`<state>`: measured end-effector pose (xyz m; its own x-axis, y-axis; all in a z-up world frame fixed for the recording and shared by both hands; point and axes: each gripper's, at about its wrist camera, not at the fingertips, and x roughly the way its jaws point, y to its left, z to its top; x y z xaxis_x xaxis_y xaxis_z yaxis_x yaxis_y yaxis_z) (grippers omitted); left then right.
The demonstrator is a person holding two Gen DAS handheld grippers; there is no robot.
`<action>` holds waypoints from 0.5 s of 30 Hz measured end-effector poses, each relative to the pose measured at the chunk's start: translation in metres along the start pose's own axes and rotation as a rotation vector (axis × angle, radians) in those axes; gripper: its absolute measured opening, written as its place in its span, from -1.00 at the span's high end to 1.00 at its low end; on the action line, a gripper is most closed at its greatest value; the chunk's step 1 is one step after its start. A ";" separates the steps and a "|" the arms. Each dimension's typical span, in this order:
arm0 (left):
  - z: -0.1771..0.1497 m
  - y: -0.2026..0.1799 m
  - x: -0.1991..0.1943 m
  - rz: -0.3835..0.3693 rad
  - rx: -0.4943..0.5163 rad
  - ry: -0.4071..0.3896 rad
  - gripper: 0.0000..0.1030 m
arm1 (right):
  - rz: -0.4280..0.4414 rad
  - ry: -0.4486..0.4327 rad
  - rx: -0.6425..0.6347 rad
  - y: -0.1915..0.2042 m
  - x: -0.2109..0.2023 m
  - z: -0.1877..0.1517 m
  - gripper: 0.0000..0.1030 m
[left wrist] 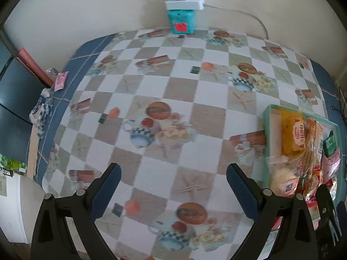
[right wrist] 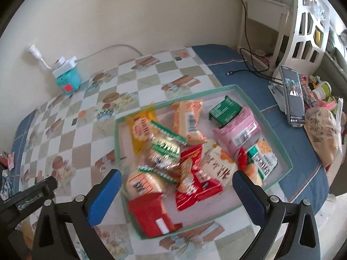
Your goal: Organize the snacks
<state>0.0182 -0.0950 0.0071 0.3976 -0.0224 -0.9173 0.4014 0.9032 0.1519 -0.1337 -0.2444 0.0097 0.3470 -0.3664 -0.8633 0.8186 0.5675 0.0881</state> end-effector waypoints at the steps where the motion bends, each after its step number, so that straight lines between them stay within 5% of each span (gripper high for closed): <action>1: -0.003 0.007 -0.002 -0.003 -0.009 -0.002 -0.90 | 0.000 0.004 0.004 0.002 -0.001 -0.002 -1.00; 7: -0.021 0.033 -0.006 -0.011 -0.024 0.010 -0.90 | -0.016 0.025 -0.012 0.015 -0.007 -0.020 -1.00; 15: -0.051 0.041 -0.017 0.000 0.084 -0.031 -0.90 | -0.050 0.074 -0.052 0.025 -0.003 -0.048 -1.00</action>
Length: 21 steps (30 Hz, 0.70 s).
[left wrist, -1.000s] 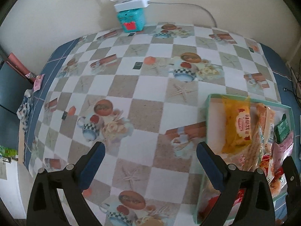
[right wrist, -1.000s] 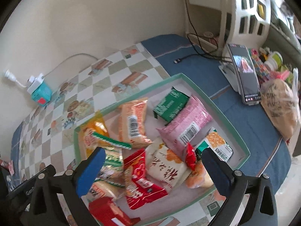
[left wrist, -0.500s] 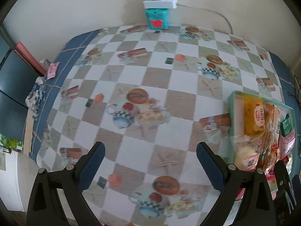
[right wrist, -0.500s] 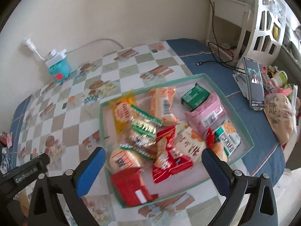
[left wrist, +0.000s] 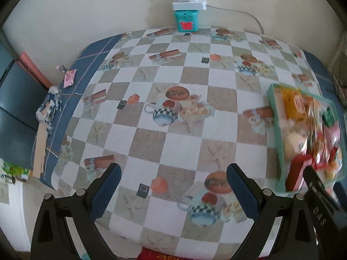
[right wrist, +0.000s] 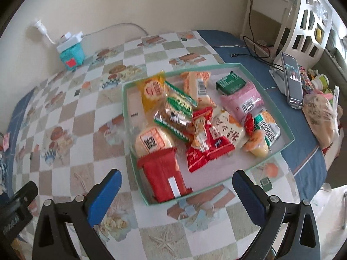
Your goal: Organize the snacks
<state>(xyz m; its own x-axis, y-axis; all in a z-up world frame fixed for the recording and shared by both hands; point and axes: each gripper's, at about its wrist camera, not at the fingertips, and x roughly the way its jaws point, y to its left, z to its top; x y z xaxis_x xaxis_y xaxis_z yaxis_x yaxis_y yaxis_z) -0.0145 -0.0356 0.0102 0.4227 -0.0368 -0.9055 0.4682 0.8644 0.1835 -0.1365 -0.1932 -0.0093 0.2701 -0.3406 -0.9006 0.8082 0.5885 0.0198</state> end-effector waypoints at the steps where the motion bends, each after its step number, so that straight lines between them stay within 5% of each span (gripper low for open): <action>1: -0.002 0.000 0.000 0.003 0.009 0.000 -0.90 | -0.001 0.002 -0.003 0.000 0.000 -0.001 -1.00; 21: -0.010 0.010 0.014 0.049 0.039 0.013 -0.90 | 0.010 -0.004 -0.016 0.009 0.001 -0.018 -1.00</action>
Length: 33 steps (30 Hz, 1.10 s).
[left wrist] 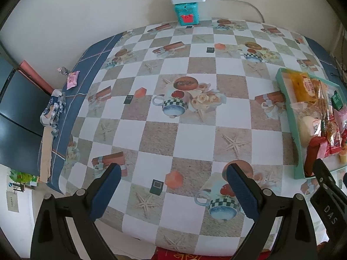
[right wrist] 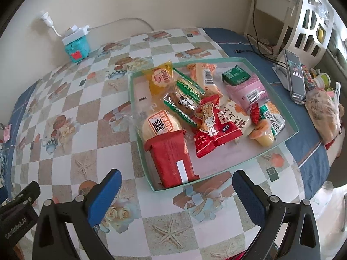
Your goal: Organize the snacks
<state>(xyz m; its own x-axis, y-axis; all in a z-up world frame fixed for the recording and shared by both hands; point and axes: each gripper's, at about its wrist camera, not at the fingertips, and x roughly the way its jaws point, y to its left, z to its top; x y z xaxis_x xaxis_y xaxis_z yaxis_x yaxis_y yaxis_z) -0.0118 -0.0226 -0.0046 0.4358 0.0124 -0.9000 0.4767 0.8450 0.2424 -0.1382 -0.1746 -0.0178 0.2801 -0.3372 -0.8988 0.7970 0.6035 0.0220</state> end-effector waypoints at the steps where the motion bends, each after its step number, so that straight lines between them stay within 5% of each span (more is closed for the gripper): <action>1: 0.000 0.000 0.001 0.001 -0.001 0.001 -0.90 | 0.000 -0.001 -0.001 0.000 0.000 0.000 -1.00; 33: -0.001 0.002 0.002 -0.046 -0.009 0.021 -0.90 | -0.010 -0.013 0.000 -0.002 -0.002 0.003 -1.00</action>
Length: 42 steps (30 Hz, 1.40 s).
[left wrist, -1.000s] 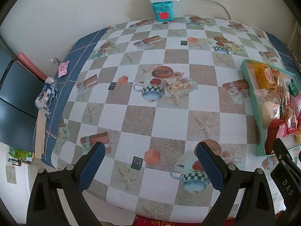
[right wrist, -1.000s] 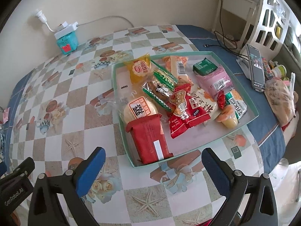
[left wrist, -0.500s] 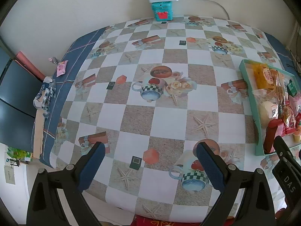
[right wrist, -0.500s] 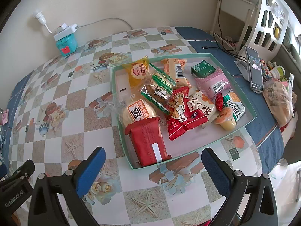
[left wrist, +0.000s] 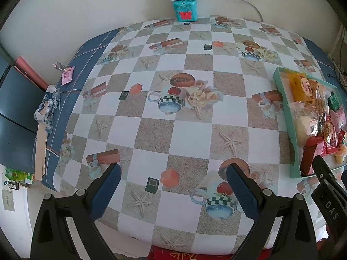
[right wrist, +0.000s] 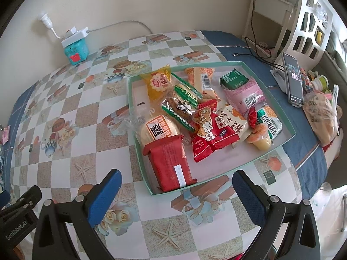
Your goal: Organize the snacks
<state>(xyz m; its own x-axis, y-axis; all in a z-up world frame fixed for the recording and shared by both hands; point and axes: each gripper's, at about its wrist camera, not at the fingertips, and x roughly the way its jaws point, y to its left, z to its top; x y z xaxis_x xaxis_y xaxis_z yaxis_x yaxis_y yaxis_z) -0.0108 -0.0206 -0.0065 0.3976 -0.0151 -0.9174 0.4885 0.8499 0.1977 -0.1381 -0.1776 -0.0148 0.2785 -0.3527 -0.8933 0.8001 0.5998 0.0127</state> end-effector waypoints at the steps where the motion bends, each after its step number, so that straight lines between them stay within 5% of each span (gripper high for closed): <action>1: 0.000 0.000 0.000 -0.001 0.002 0.000 -0.90 | 0.000 0.001 -0.001 0.000 0.001 0.000 -1.00; 42: -0.001 0.002 0.003 -0.013 0.006 0.009 -0.90 | -0.002 0.014 -0.017 0.004 0.004 -0.002 -1.00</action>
<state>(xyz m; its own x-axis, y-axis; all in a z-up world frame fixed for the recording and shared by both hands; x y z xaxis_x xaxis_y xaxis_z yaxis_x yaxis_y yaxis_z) -0.0100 -0.0185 -0.0093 0.3843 -0.0219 -0.9229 0.4988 0.8462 0.1876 -0.1350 -0.1755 -0.0193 0.2689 -0.3441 -0.8996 0.7914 0.6112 0.0028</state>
